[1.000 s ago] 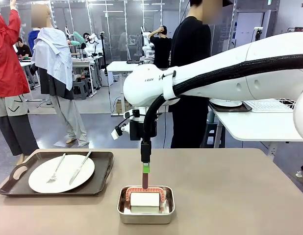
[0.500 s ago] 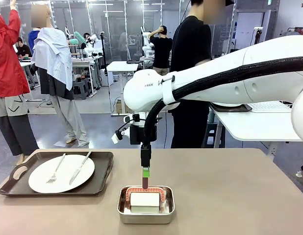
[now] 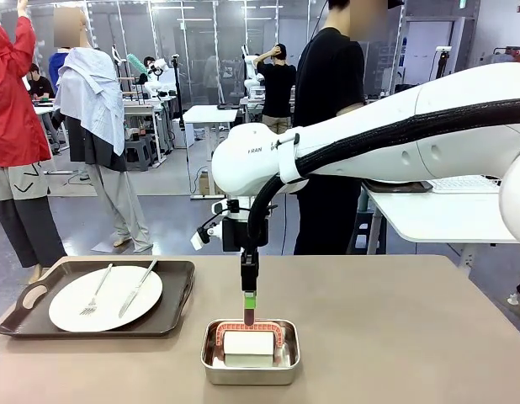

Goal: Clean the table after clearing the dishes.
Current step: When the left (or right) Handle tray is removed, use the left hand (or right hand) to clean the left (or right) side of the table with the Lint Roller.

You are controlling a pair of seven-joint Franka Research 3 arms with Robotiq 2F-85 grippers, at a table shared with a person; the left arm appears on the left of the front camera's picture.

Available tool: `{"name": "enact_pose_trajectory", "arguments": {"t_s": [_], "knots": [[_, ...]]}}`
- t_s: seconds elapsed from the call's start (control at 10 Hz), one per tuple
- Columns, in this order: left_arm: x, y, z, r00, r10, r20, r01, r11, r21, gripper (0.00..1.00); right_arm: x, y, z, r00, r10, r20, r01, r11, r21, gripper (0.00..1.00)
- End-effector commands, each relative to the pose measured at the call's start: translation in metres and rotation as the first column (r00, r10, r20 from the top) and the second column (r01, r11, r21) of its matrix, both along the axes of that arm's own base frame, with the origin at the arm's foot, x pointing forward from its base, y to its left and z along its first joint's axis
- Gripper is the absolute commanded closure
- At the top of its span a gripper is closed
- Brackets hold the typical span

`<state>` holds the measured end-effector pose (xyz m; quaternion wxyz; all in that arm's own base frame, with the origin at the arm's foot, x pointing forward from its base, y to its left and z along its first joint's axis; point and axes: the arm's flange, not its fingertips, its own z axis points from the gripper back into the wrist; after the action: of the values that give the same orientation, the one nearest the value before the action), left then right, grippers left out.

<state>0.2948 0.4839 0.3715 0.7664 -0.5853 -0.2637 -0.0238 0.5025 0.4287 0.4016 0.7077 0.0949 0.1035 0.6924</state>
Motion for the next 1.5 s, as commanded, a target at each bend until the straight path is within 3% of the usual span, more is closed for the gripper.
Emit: {"name": "enact_pose_trajectory", "arguments": {"t_s": [0.0, 0.1, 0.2, 0.4, 0.8, 1.0, 1.1, 1.2, 1.3, 1.4], "knots": [[-0.004, -0.001, -0.001, 1.000, 0.004, 0.001, -0.004, 1.000, 0.018, 0.00, -0.008, -0.003, -0.003, 1.000, -0.014, -0.013, 0.014, 1.000, 0.023, 0.64], [-0.004, -0.001, -0.001, 1.000, 0.004, 0.001, -0.004, 1.000, 0.018, 0.00, -0.007, -0.003, -0.002, 1.000, -0.018, -0.015, 0.018, 0.999, 0.029, 0.69], [-0.004, -0.001, -0.001, 1.000, 0.004, 0.001, -0.004, 1.000, 0.018, 0.00, -0.006, -0.004, -0.001, 1.000, -0.023, -0.014, 0.024, 0.999, 0.035, 0.83], [-0.004, -0.001, -0.001, 1.000, 0.004, 0.001, -0.004, 1.000, 0.018, 0.00, -0.006, -0.005, 0.001, 0.999, -0.030, -0.017, 0.031, 0.999, 0.044, 1.00], [-0.004, -0.001, -0.001, 1.000, 0.004, 0.001, -0.004, 1.000, 0.018, 0.00, -0.008, -0.009, 0.008, 0.999, -0.052, -0.008, 0.052, 0.997, 0.056, 0.99], [-0.004, -0.001, -0.001, 1.000, 0.004, 0.001, -0.004, 1.000, 0.018, 0.00, -0.013, -0.021, 0.035, 0.990, -0.144, -0.007, 0.144, 0.986, 0.078, 0.97], [-0.004, -0.001, -0.001, 1.000, 0.004, 0.001, -0.004, 1.000, 0.018, 0.00, -0.013, -0.041, 0.063, 0.966, -0.257, -0.015, 0.256, 0.955, 0.148, 0.97], [-0.004, -0.001, -0.001, 1.000, 0.004, 0.001, -0.004, 1.000, 0.018, 0.00, -0.014, -0.069, 0.090, 0.908, -0.420, 0.005, 0.409, 0.887, 0.216, 0.97], [-0.004, -0.001, -0.001, 1.000, 0.004, 0.001, -0.004, 1.000, 0.018, 0.00, -0.015, -0.088, 0.102, 0.863, -0.506, 0.010, 0.489, 0.840, 0.236, 0.97], [-0.004, -0.001, -0.001, 1.000, 0.004, 0.001, -0.004, 1.000, 0.018, 0.00, -0.019, -0.118, 0.115, 0.783, -0.622, -0.014, 0.605, 0.757, 0.247, 0.97]]}}
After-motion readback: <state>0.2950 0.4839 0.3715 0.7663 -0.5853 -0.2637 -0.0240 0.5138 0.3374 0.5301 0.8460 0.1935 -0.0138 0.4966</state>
